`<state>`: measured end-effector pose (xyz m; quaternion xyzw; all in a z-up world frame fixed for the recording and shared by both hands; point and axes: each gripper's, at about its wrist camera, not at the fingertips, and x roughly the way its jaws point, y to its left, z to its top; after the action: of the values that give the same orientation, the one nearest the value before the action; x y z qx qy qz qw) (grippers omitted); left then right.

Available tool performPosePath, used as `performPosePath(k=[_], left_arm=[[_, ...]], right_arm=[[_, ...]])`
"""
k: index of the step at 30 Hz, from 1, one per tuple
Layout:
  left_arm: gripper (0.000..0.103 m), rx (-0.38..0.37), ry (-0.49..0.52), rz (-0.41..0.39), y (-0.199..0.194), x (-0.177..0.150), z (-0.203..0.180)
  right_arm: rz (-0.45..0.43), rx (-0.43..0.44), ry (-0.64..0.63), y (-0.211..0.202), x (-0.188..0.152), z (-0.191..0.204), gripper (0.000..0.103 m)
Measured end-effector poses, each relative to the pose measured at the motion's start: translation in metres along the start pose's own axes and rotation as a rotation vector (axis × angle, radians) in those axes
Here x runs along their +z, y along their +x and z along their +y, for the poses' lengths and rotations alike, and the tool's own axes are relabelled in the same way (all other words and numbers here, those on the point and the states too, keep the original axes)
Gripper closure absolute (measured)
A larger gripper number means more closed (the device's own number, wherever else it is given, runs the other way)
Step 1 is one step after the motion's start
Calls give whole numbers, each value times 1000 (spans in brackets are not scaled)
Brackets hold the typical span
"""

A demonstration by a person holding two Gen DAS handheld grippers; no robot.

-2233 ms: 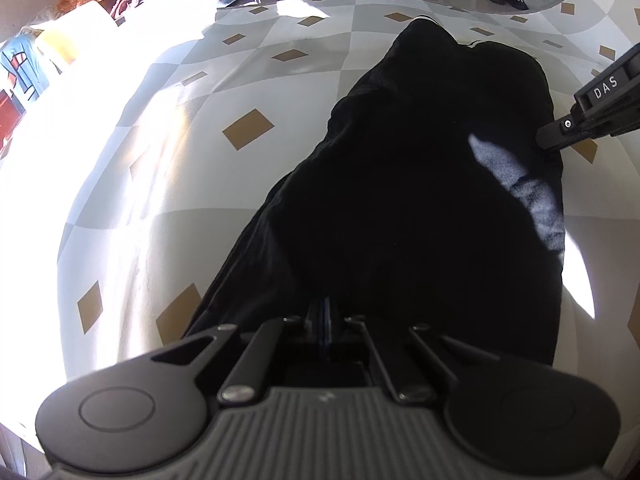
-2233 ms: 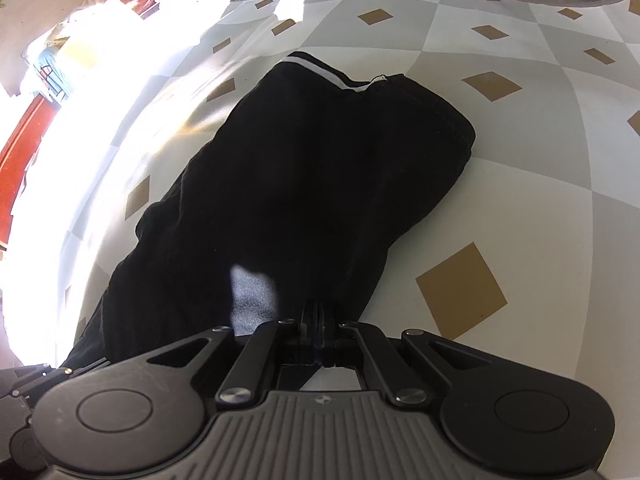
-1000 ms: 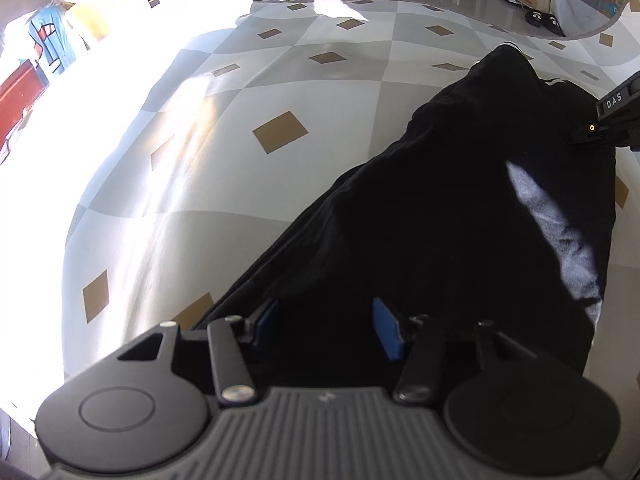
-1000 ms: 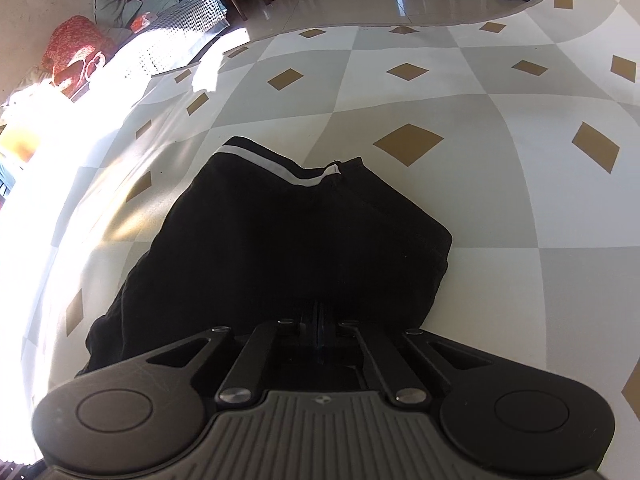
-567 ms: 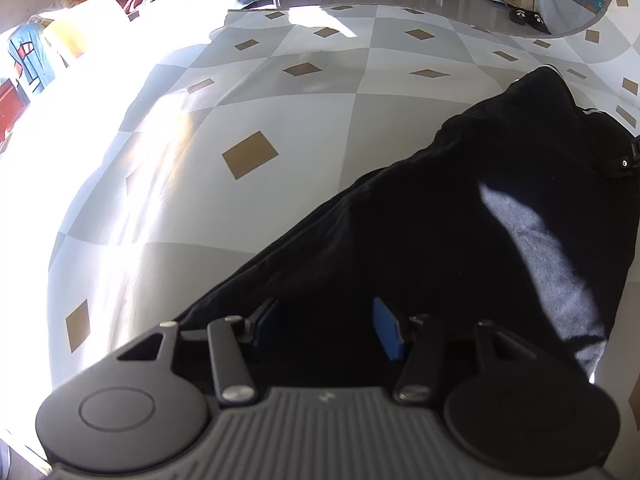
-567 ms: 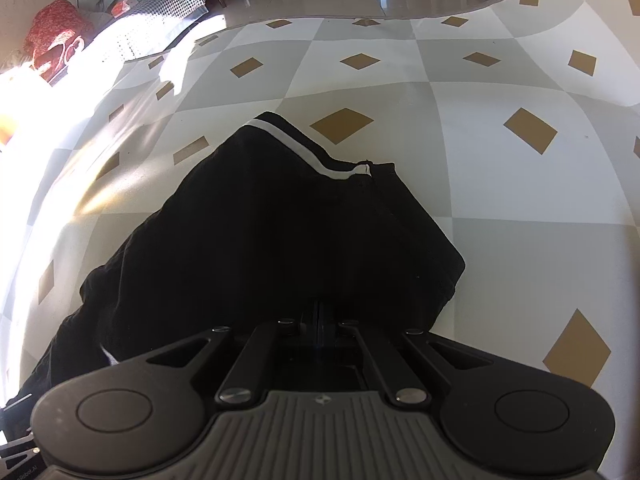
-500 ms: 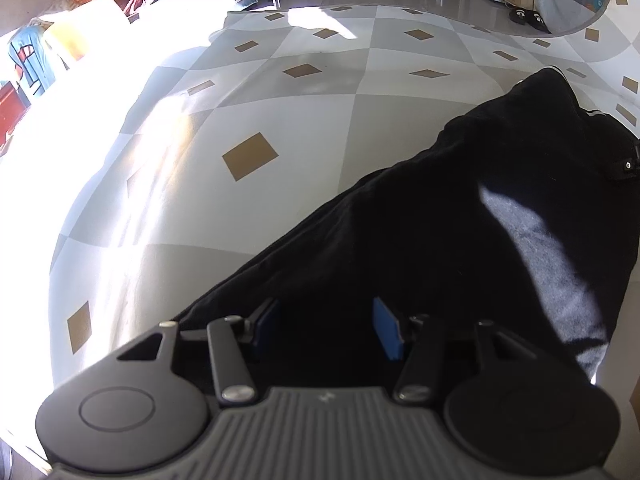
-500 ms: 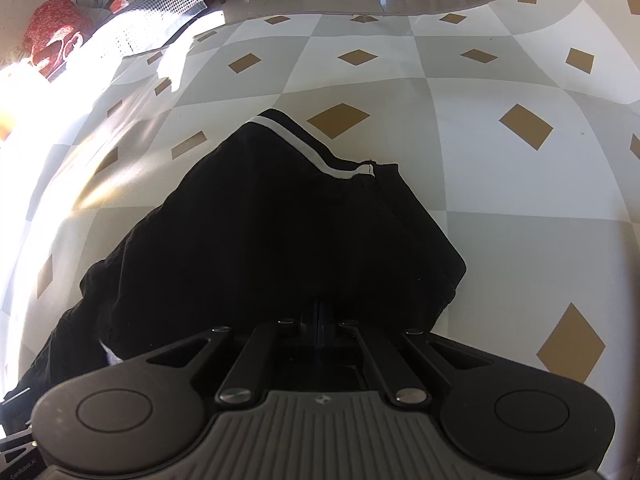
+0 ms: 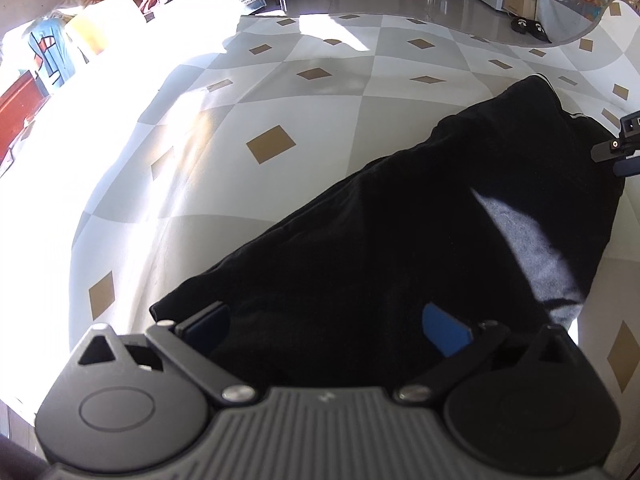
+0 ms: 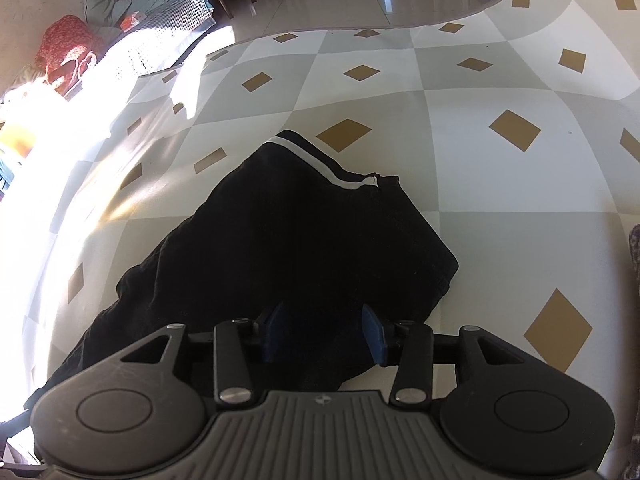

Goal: Fold clothes
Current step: 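Open the left tool, then the right tool, releasing the folded pants, then move both open tools to the striped waistband end of the pants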

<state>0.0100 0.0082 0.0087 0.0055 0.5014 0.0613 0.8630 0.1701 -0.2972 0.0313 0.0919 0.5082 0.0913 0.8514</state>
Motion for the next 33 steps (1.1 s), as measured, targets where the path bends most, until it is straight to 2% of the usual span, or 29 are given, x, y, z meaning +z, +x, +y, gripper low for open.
performPosePath(k=[6, 12, 18, 21, 28, 33], left_arm=[[0, 4, 10, 26, -15, -22, -3], [0, 24, 4, 78, -8, -35, -2], [0, -21, -63, 90, -4, -39, 8], [0, -26, -64, 84, -4, -40, 10], [0, -28, -62, 81, -3, -40, 10], [0, -33, -56, 78, -2, -40, 11]], right_arm=[[13, -5, 32, -4, -5, -7, 58], [49, -4, 1, -3, -13, -3, 56], [25, 18, -25, -6, -17, 5, 55], [10, 49, -42, -6, -16, 14, 55], [19, 94, -148, 3, -18, 43, 55], [64, 75, -220, 17, -24, 54, 55]])
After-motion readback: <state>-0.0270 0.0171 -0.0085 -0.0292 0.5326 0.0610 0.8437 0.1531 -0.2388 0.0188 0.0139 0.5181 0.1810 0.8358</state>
